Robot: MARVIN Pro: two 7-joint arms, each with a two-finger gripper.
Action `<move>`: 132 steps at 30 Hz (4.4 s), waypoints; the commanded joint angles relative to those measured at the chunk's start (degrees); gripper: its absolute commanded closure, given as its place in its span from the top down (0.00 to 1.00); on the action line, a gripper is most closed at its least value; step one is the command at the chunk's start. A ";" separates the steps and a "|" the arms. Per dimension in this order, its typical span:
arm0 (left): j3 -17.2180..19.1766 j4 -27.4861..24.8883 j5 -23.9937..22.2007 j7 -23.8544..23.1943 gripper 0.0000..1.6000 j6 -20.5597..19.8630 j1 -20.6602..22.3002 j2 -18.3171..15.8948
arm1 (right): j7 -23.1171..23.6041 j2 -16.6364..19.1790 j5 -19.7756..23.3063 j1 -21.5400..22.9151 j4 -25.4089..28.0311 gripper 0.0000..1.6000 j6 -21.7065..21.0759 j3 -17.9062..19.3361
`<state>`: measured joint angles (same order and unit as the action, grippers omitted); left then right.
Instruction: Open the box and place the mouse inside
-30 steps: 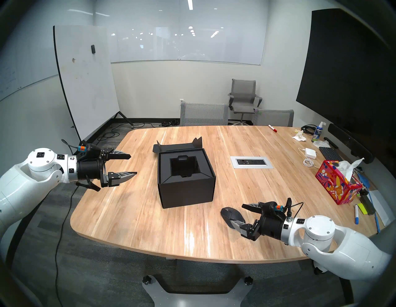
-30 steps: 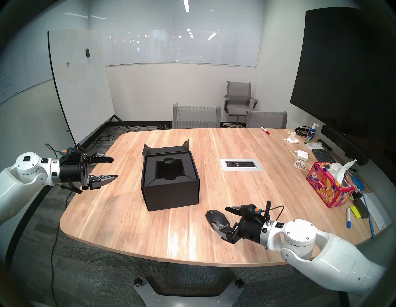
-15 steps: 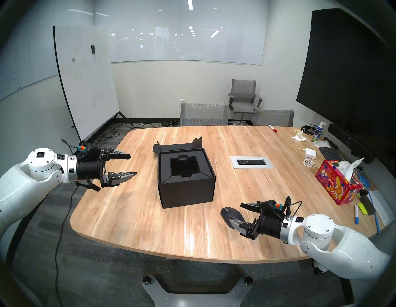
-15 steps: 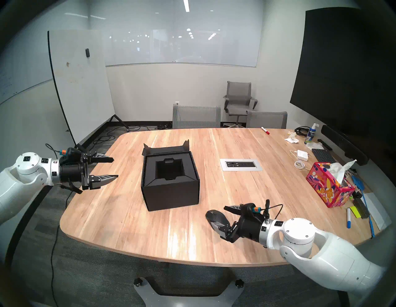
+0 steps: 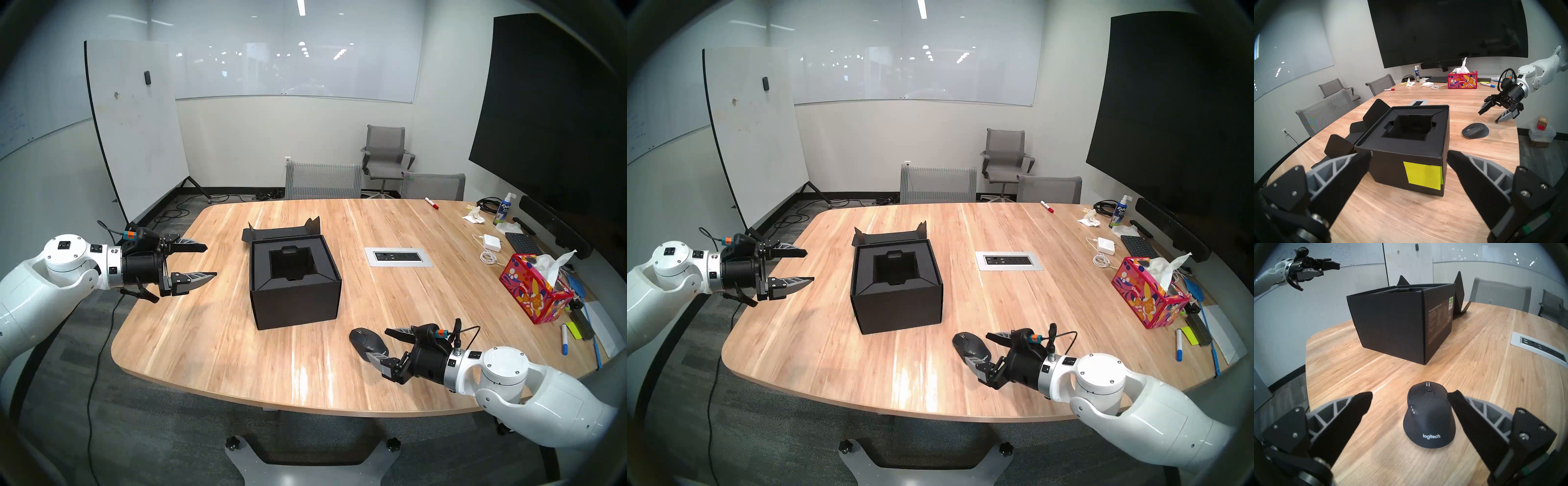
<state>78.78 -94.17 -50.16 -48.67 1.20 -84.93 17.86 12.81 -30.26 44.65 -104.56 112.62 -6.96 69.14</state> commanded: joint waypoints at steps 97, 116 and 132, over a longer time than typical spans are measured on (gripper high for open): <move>0.24 -0.22 -0.58 0.04 1.00 0.41 0.76 -0.41 | 17.13 -11.04 -8.26 12.99 -19.40 1.00 2.57 -4.54; 0.16 -0.23 -0.66 0.08 1.00 0.46 0.79 -0.48 | 18.36 -11.81 -9.90 14.18 -20.43 0.00 3.44 -5.02; 0.03 -0.21 -0.65 0.12 1.00 0.48 0.88 -0.52 | 15.57 -6.90 -9.37 11.83 -11.38 0.00 -0.10 -0.83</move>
<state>78.10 -94.18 -50.41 -48.47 1.47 -84.63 17.53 29.30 -39.74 34.50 -92.57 96.55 -6.08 65.90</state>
